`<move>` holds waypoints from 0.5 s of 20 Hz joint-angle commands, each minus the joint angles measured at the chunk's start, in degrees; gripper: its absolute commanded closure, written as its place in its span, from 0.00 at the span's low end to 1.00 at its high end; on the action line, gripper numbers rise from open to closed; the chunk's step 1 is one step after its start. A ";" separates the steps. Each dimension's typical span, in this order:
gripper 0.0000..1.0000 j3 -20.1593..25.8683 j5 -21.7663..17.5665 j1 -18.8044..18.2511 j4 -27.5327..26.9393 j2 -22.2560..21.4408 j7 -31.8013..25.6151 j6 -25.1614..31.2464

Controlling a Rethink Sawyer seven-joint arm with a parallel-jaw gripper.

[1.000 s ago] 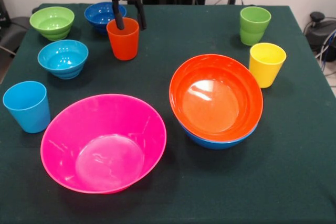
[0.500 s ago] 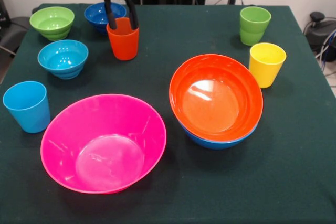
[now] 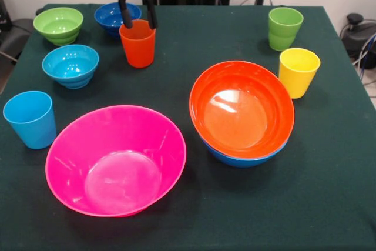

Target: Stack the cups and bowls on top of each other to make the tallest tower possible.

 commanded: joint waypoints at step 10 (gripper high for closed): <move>0.00 1.83 0.97 3.99 -11.19 2.74 -9.01 18.85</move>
